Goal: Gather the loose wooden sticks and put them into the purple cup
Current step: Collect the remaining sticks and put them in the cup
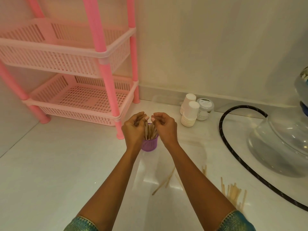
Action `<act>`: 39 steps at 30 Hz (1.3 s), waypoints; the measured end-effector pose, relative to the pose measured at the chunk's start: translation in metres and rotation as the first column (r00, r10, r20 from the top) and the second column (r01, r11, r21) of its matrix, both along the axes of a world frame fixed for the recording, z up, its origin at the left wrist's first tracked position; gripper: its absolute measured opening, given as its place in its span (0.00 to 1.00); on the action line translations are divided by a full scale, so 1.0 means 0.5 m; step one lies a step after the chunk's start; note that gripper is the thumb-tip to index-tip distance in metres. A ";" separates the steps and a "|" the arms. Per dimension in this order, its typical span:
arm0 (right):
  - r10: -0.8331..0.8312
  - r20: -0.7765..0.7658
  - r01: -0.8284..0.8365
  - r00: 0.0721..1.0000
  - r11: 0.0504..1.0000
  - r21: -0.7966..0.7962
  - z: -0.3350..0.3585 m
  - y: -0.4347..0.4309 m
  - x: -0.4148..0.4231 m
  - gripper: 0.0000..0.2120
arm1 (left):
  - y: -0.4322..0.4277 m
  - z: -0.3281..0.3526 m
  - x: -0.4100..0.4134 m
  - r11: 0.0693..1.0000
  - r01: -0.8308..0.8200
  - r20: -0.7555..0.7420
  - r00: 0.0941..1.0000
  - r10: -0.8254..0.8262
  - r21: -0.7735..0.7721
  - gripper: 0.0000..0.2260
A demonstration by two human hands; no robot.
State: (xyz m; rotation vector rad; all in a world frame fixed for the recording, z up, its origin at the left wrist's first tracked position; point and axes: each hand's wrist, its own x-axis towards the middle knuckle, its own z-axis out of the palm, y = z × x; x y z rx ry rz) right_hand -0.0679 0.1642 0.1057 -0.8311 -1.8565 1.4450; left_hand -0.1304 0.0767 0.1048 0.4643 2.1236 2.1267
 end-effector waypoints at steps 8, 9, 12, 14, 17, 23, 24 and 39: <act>0.002 -0.031 -0.002 1.000 1.000 0.018 0.006 0.011 0.007 0.10 | 0.001 0.016 -0.015 1.000 -0.022 -0.063 0.998 0.022 0.002 0.12; -0.004 -0.034 0.005 0.999 1.000 0.015 0.006 0.015 0.013 0.09 | -0.001 0.019 -0.013 0.999 -0.032 -0.072 0.997 0.032 0.009 0.11; -0.043 -0.010 0.043 0.999 0.999 0.011 -0.002 0.031 0.045 0.08 | -0.007 0.029 0.009 0.999 -0.043 -0.136 0.990 0.046 0.027 0.10; -0.071 0.020 0.071 0.997 0.997 0.016 -0.015 0.040 0.077 0.08 | -0.015 0.027 0.035 1.000 -0.026 -0.214 0.976 0.028 0.011 0.09; -0.113 0.085 0.112 0.990 0.994 0.017 -0.046 0.050 0.132 0.08 | -0.027 0.007 0.084 0.999 0.022 -0.389 0.920 -0.040 -0.048 0.08; -0.159 0.199 0.159 0.967 0.987 0.017 -0.114 0.050 0.225 0.07 | -0.059 -0.080 0.168 0.982 -0.012 -0.501 0.861 -0.085 -0.187 0.08; -0.164 0.211 0.166 0.964 0.986 0.009 -0.121 0.049 0.237 0.07 | -0.070 -0.095 0.181 0.979 -0.009 -0.461 0.883 -0.088 -0.204 0.07; -0.258 0.434 0.209 0.863 0.965 0.157 -0.188 0.034 0.362 0.09 | -0.161 -0.244 0.219 0.359 -0.033 -0.079 0.990 -0.115 -0.933 0.51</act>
